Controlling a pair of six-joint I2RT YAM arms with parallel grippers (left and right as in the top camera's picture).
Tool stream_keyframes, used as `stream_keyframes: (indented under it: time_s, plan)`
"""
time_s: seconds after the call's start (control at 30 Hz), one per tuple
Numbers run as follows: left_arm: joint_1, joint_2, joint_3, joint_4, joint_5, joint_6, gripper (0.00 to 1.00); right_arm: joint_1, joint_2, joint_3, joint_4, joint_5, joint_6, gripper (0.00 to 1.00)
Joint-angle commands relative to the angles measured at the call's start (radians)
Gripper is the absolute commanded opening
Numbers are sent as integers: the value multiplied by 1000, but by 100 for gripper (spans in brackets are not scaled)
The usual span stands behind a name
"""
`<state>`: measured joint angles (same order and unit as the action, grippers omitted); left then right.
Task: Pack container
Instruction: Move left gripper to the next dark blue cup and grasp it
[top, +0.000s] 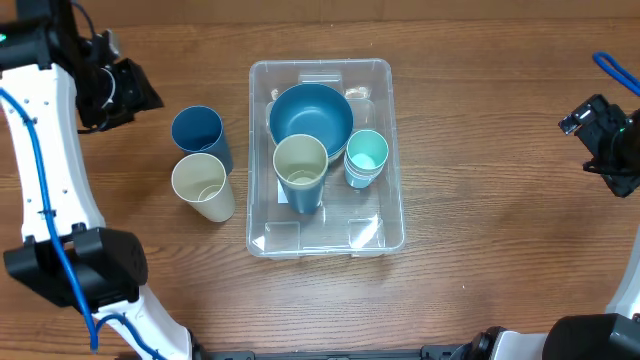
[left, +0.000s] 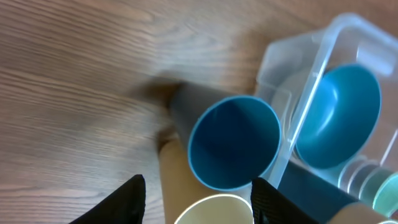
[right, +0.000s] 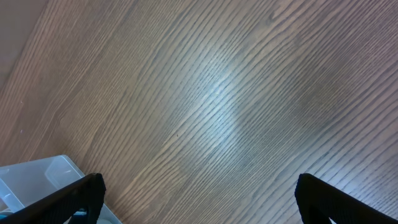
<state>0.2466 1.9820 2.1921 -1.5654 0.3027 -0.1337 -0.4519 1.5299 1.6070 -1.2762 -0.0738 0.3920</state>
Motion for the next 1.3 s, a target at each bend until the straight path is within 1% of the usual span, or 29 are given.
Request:
stream_keyframes:
  time_s: [0.0, 0.07, 0.17, 0.43, 0.8, 0.93, 1.0, 1.13, 1.27]
  plan:
    - [-7, -5, 8, -29, 53, 130, 57, -3, -5, 10, 3, 1, 5, 100]
    - [-7, -5, 2, -26, 50, 149, 59, -3, -5, 10, 3, 1, 5, 100]
    - [-7, -5, -18, -8, -3, 155, 60, -3, -5, 10, 3, 0, 5, 100]
    - [-19, -5, -98, 24, -7, 165, 62, -3, -5, 10, 3, 1, 5, 100]
    - [-49, -5, -238, 183, -22, 172, 64, -3, -5, 10, 3, 1, 5, 100]
    - [-51, -5, -294, 243, -34, 155, 60, -3, -5, 10, 3, 1, 5, 100]
    - [-52, -5, -322, 274, -33, 150, 56, -3, -5, 10, 3, 1, 5, 100]
    - [-57, -5, -367, 329, -34, 137, 45, -3, -5, 10, 3, 0, 5, 100]
    - [-59, -5, -374, 371, -35, 117, 35, -3, -5, 10, 3, 1, 5, 100]
